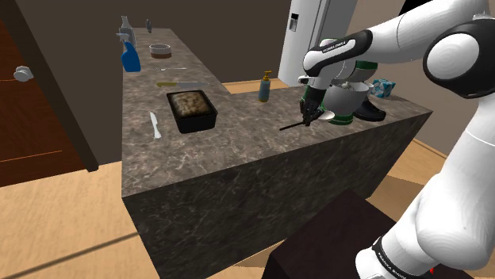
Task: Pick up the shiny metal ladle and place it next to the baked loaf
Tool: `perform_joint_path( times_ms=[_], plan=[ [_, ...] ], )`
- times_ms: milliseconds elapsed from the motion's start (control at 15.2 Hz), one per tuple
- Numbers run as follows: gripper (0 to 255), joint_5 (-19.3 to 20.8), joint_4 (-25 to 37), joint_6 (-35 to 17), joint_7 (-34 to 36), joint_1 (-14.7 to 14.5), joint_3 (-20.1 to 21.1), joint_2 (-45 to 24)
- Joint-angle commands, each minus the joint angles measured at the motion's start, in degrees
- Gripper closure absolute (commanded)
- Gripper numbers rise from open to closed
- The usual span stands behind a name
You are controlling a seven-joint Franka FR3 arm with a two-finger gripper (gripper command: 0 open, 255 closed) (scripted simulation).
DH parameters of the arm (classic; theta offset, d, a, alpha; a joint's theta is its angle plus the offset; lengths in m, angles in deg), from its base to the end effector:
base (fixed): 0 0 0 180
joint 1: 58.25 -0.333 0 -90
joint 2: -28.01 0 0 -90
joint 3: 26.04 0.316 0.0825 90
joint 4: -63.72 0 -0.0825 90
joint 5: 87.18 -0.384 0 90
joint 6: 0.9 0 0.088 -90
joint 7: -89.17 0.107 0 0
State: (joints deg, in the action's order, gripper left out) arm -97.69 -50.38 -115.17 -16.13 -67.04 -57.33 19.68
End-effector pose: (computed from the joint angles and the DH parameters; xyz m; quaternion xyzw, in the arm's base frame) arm 0.5309 -0.2001 0.3907 -0.7756 -0.6270 -0.0131 0.0720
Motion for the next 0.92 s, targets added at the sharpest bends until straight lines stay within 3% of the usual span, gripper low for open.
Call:
perform_joint_path(
  times_ms=[0, 858],
  plan=[
    [255, 0.49, 0.92, 1.47, 0.42, -0.06, -0.09, 0.66],
    [255, 2.69, 7.61, 10.67, 2.58, -0.35, -0.32, 3.83]
  ],
)
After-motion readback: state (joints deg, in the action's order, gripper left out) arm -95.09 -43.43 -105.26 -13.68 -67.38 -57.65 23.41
